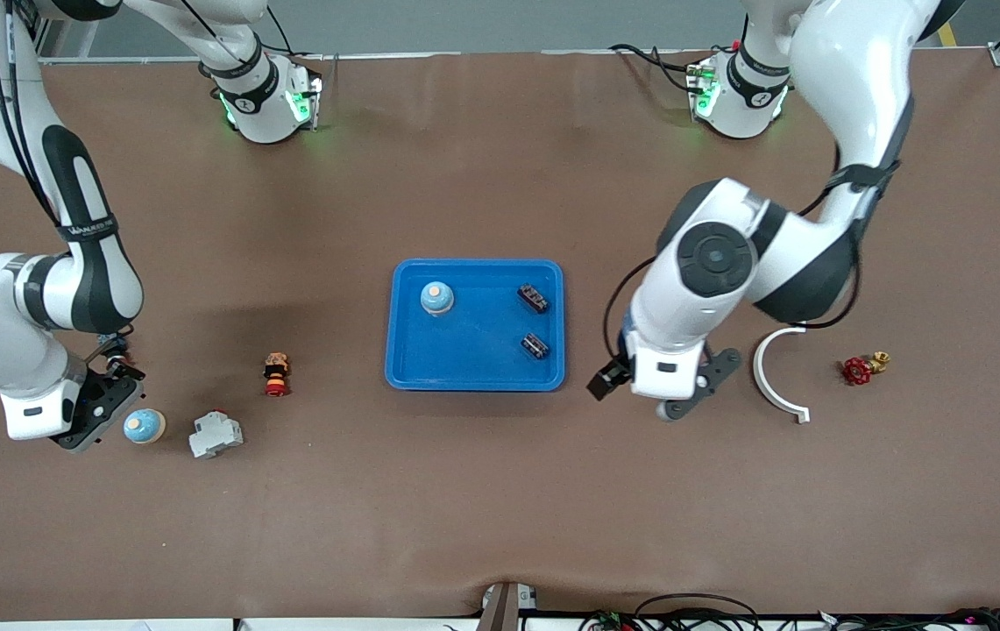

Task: Place electrolytic capacitor and blue bell in tray
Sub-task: 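Reach the right gripper to the second blue bell while the left gripper withdraws, then grasp the second blue bell with the right gripper and lift it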

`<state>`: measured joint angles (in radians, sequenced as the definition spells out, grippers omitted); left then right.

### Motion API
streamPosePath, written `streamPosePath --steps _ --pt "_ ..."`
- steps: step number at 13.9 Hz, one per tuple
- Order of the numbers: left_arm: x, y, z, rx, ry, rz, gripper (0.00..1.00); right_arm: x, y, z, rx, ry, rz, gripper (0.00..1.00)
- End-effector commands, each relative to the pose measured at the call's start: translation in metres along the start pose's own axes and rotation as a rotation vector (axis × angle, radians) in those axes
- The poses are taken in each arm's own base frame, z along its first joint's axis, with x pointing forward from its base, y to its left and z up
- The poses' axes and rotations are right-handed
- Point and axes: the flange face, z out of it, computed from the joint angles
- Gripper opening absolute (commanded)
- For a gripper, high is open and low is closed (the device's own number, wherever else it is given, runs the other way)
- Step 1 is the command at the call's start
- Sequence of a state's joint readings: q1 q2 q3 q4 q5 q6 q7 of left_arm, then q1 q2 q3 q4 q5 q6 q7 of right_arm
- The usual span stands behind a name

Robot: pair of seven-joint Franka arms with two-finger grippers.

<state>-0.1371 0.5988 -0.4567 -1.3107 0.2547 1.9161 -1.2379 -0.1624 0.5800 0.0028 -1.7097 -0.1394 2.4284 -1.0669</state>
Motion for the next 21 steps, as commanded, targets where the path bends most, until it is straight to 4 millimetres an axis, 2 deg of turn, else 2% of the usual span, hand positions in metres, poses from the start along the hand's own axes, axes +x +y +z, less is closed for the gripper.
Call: streamPosePath --steps 1,5,9,12,15,16,21 --pt "0.022 -0.031 -0.034 0.044 0.008 0.071 1.0 -0.009 0.011 0.032 0.016 -0.009 -0.012 1.0" --pt "0.065 -0.079 -0.077 0.094 0.018 0.192 1.0 -0.019 0.003 0.063 0.066 -0.026 0.0 1.0" --pt "0.095 -0.131 -0.122 0.141 0.019 0.331 1.0 -0.018 0.004 0.07 0.07 -0.029 0.0 1.0" --pt "0.11 -0.163 -0.155 0.153 0.038 0.445 1.0 -0.015 0.006 0.074 0.07 -0.028 -0.001 1.0" --pt "0.129 -0.205 -0.185 0.126 0.004 0.517 1.0 -0.01 0.01 0.077 0.067 -0.027 -0.002 1.0" --pt "0.134 -0.219 -0.193 0.114 -0.014 0.514 1.0 -0.01 0.013 0.081 0.065 -0.026 -0.001 1.0" --pt "0.124 -0.245 -0.229 0.127 -0.015 0.555 1.0 -0.008 0.012 0.095 0.078 -0.028 0.0 1.0"
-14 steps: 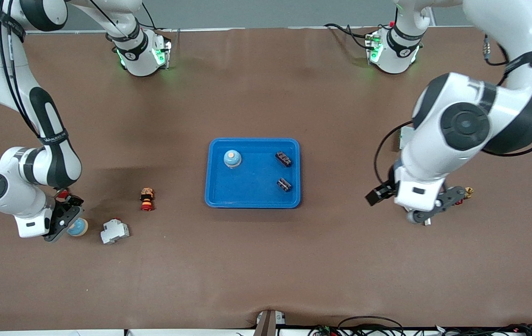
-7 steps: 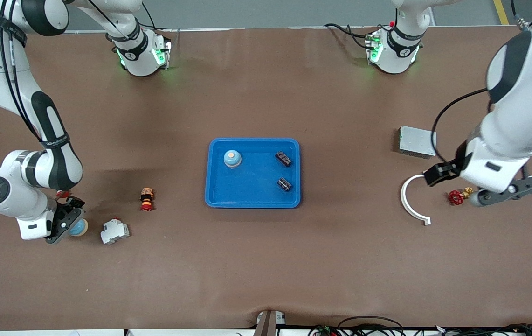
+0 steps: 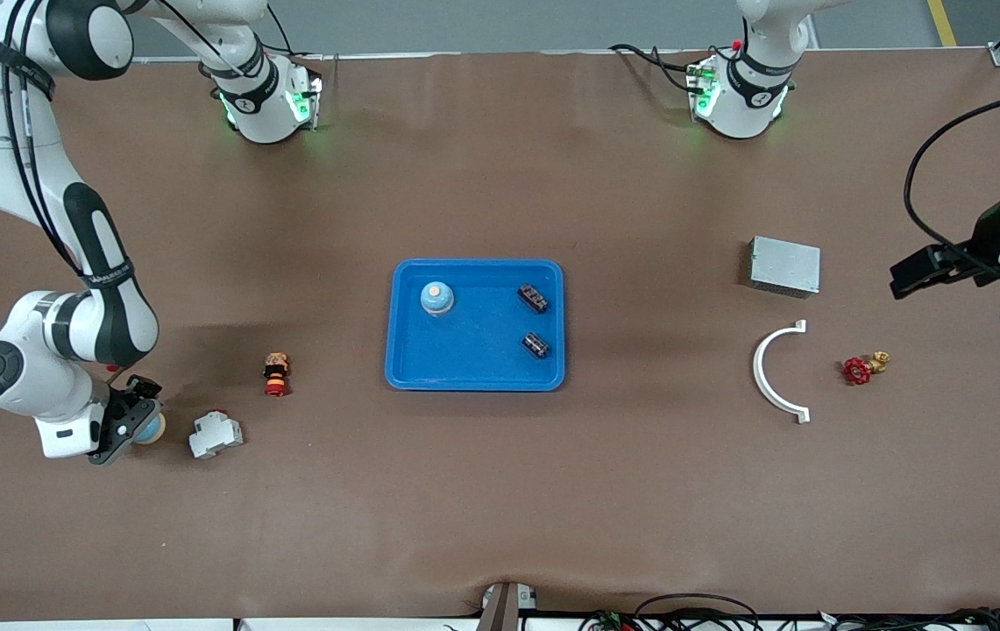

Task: Place electrolytic capacitor and blue bell in tray
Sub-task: 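Grasp the second blue bell with the right gripper and lift it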

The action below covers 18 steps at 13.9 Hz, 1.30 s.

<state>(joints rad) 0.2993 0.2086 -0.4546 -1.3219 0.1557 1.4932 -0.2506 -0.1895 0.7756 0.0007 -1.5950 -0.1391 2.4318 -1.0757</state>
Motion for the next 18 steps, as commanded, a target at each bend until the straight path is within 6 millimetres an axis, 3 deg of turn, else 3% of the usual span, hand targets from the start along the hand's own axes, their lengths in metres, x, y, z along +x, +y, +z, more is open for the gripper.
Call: streamPosePath --steps 1,4,5,6,9,11,13,15,18 --pt "-0.021 -0.009 -0.016 0.001 -0.011 0.031 1.0 0.004 0.006 0.008 0.006 0.006 -0.015 1.0" --pt "-0.039 -0.008 -0.031 -0.013 -0.015 0.035 1.0 0.005 0.005 0.009 0.008 0.017 -0.006 0.97" --pt "-0.046 -0.006 -0.034 0.0 -0.01 0.033 1.0 0.006 0.005 0.009 0.008 0.017 -0.008 0.67" --pt "-0.054 -0.004 -0.034 0.005 -0.012 0.032 1.0 0.006 0.005 0.008 0.008 0.017 -0.008 0.47" --pt "-0.067 -0.019 -0.03 -0.053 -0.004 0.038 1.0 0.011 0.003 0.002 0.018 0.016 -0.011 0.19" --pt "-0.075 -0.02 -0.023 -0.054 0.011 0.067 1.0 0.016 -0.003 -0.007 0.074 -0.002 -0.009 0.13" --pt "-0.075 -0.02 -0.023 -0.056 0.01 0.069 1.0 0.031 -0.012 -0.029 0.134 -0.01 0.004 0.1" --pt "-0.076 -0.02 -0.026 -0.056 0.014 0.07 1.0 0.042 -0.023 -0.066 0.185 -0.044 0.115 0.1" --pt "-0.076 -0.02 -0.025 -0.055 0.009 0.07 1.0 0.08 -0.058 -0.132 0.231 -0.122 0.268 0.07"
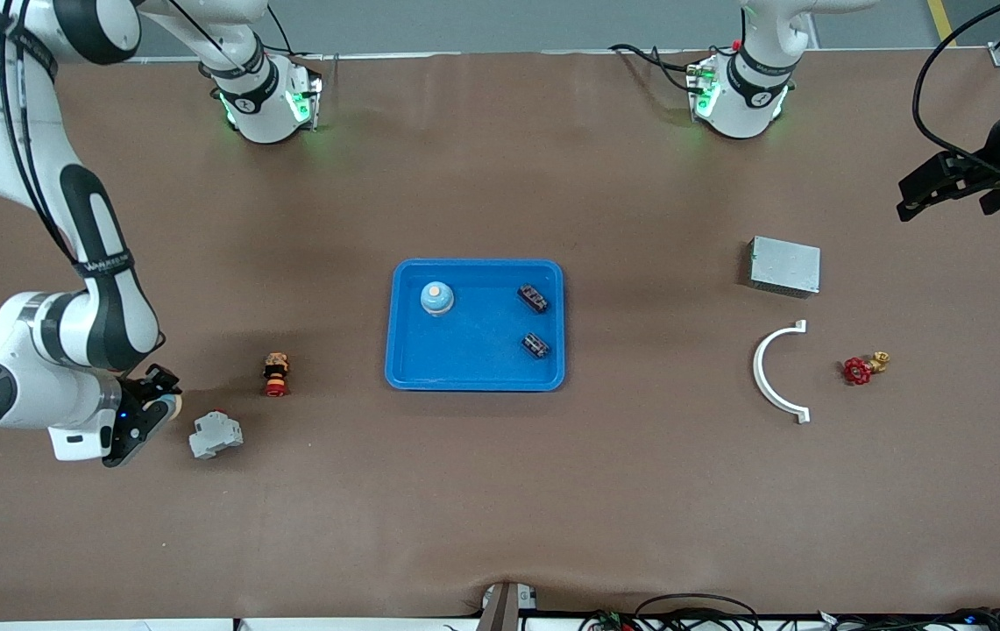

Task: Place electrolytic capacitor and blue bell in tray
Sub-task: 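Grasp the second blue bell with the right gripper and lift it, then carry the bell with the right gripper over the blue tray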

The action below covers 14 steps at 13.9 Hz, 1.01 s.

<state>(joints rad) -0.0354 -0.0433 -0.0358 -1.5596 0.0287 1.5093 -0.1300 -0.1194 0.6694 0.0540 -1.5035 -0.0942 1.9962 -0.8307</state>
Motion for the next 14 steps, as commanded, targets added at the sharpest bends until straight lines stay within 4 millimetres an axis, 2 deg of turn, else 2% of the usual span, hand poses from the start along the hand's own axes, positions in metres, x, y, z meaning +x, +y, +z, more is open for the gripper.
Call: streamPosePath --steps 1,4,6,8,10,12,14 --pt "-0.007 -0.001 -0.002 -0.019 0.009 0.017 1.0 0.026 -0.062 -0.057 0.021 -0.036 0.144 0.07" --pt "-0.006 0.0 0.001 -0.019 0.005 0.017 1.0 0.077 -0.147 -0.1 -0.002 -0.048 0.319 0.07" --pt "-0.007 -0.001 0.0 -0.018 0.002 0.015 1.0 0.12 -0.213 -0.108 0.005 -0.028 0.453 0.06" --pt "-0.008 -0.001 0.001 -0.018 -0.003 0.015 1.0 0.155 -0.271 -0.111 0.005 -0.001 0.562 0.06" --pt "-0.008 0.0 0.0 -0.017 -0.006 0.018 1.0 0.184 -0.313 -0.108 0.035 0.062 0.641 0.06" --pt "-0.008 0.004 0.003 -0.015 -0.013 0.025 1.0 0.209 -0.336 -0.091 0.048 0.128 0.687 0.06" --pt "-0.008 0.009 0.004 -0.014 -0.016 0.034 1.0 0.225 -0.354 -0.071 0.05 0.15 0.714 0.06"
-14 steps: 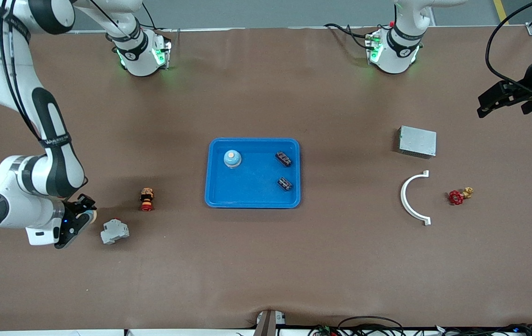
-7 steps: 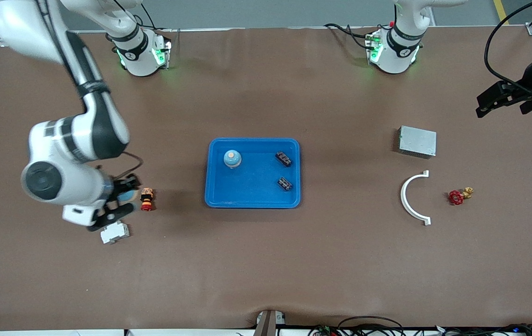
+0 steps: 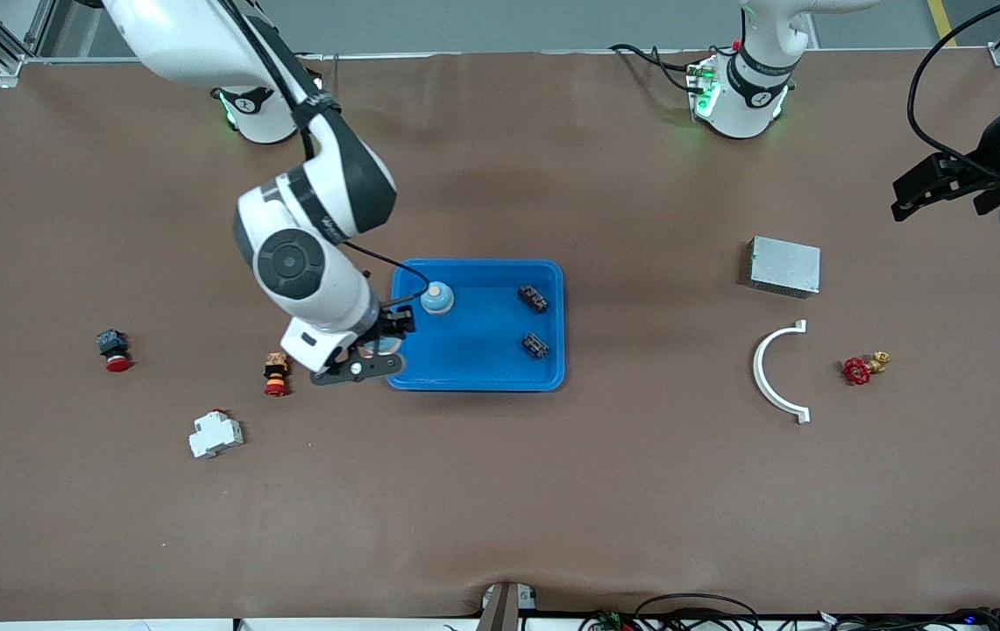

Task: Place electrolytic capacitor and blue bell in tray
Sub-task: 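Carry the bell with the right gripper over the blue tray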

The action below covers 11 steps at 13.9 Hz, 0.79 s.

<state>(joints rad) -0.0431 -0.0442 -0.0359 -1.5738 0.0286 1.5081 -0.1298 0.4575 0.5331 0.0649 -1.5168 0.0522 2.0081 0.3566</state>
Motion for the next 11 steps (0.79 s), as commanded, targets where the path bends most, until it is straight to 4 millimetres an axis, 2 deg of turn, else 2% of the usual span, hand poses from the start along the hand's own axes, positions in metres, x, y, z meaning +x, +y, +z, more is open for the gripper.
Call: streamPosePath --steps 1,3,8,11 --pt "-0.008 0.008 0.001 -0.013 -0.007 0.033 1.0 0.005 -0.017 0.03 0.019 0.018 0.064 0.06" --pt "-0.006 0.008 0.006 -0.01 -0.016 0.034 1.0 0.008 -0.025 0.051 0.027 0.039 0.062 0.06" --pt "-0.005 0.008 0.006 -0.01 -0.009 0.033 1.0 0.01 -0.018 0.09 -0.008 0.007 0.04 0.06" --pt "-0.005 0.007 0.011 -0.007 -0.017 0.034 1.0 0.005 -0.028 0.102 -0.033 -0.001 0.011 0.07"
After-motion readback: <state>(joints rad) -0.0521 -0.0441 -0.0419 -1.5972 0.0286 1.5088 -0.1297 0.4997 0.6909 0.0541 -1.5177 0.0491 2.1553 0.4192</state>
